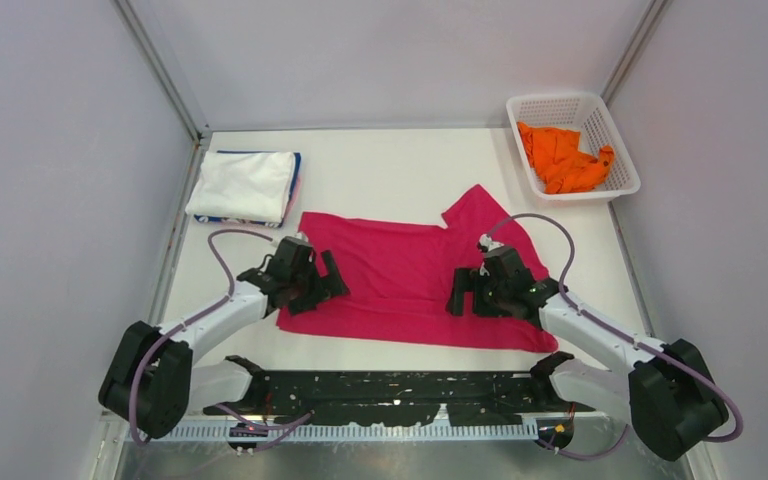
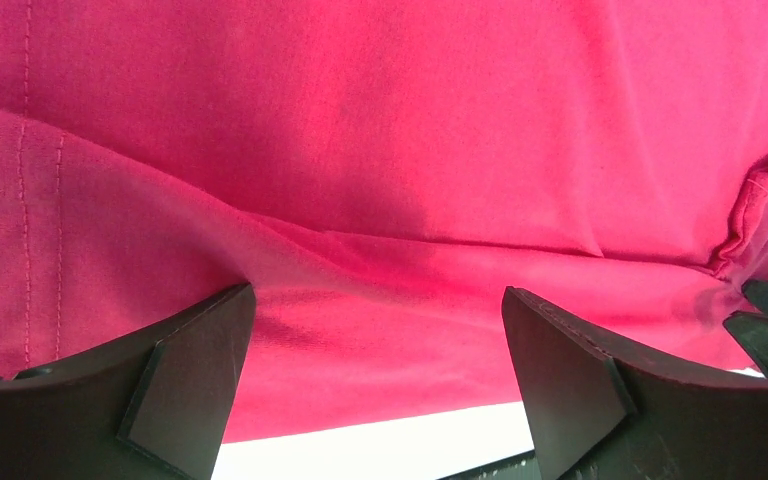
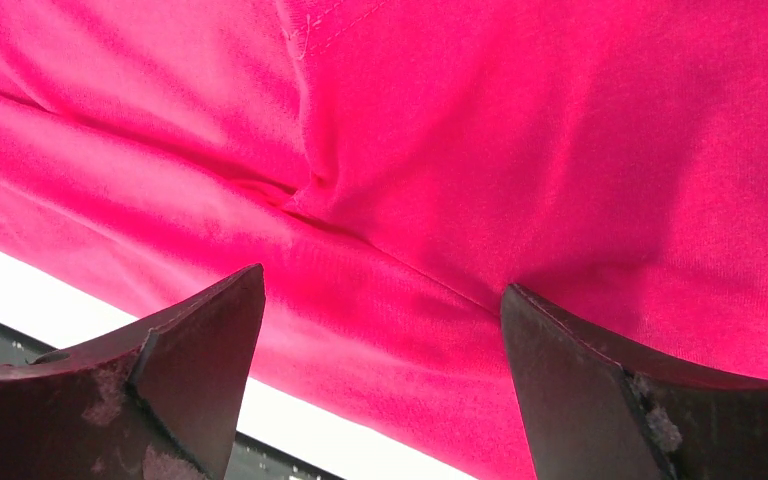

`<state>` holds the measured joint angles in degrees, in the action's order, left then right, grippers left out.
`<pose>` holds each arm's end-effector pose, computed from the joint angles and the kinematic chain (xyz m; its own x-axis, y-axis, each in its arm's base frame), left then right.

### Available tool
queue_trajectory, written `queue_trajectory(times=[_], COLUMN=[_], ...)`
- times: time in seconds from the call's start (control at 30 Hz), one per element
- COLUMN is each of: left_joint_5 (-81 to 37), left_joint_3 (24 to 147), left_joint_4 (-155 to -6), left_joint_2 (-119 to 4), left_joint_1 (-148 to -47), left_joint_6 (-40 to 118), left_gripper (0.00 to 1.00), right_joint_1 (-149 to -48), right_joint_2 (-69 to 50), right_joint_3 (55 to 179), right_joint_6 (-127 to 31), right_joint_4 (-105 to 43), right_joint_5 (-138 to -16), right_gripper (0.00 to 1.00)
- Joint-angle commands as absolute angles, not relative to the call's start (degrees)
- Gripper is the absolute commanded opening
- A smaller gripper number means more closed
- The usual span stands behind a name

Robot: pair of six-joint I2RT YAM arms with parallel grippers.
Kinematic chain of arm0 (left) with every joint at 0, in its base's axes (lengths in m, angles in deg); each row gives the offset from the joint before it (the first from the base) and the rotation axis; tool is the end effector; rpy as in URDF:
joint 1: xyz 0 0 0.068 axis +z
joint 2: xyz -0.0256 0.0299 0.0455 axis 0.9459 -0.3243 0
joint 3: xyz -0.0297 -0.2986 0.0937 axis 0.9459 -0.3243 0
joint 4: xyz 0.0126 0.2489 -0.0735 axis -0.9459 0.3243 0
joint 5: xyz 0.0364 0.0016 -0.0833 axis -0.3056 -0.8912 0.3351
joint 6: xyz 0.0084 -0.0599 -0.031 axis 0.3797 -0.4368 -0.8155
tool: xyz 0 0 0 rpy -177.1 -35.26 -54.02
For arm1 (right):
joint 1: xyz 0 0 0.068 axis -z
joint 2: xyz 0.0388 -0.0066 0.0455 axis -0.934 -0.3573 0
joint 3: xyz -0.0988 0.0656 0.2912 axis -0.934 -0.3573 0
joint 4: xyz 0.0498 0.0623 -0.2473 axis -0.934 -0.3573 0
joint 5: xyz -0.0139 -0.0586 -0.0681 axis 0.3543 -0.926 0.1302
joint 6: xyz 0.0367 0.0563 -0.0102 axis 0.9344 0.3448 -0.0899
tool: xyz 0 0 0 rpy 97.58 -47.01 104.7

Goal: Fold and stack the t-shirts
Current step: Fold the flattened tshirt in 1/3 of the way, then grab the side of the flattened tshirt furthest away from the robot with both arms

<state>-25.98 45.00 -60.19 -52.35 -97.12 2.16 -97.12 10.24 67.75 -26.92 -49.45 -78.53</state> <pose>0.1910 -0.0976 0.1910 -0.8526 -0.4130 -0.3200 -0.2472 0.8585 -0.4493 0.1580 0.0908 0.1882 -0.8759 0.0594 -0.4787 -0.1300 0.9266 0.3527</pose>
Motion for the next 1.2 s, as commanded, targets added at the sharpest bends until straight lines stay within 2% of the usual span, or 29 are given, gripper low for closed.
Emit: queue_trajectory(times=[0.0,0.4,0.7,0.93,1.17], left_joint_5=[-27.4,-27.9,-29.5,-34.8,-44.2], left_joint_3=[39.7,29.7,27.7,36.3,52.0], left_joint_4=[-49.4,-39.2,-35.4,-35.9,-33.4], left_joint_2=[-49.0,-30.2,-19.4,-19.5,-28.7], left_joint_1=[-100.0,-102.0,-102.0,-102.0,-98.9], left_joint_6=[-2.4,-9.1,-12.2,-8.7,0.2], left_gripper=[1.0,1.0,1.0,1.0,1.0], right_joint_1=[-100.3,-101.8,-101.8,-101.7,-100.7], right_joint_2=[13.2,19.8,22.8,23.8,19.8], right_joint_3=[66.6,64.2,65.7,71.8,81.2], right_joint_6=[-22.7,-22.4,-22.5,-23.1,-25.0], right_joint_4=[-59.5,-57.4,-57.4,-56.4,-56.3], right_joint_5=[-79.4,-82.0,-80.6,-85.7,-97.0], right_gripper=[0.95,0.95,0.95,0.95,0.95])
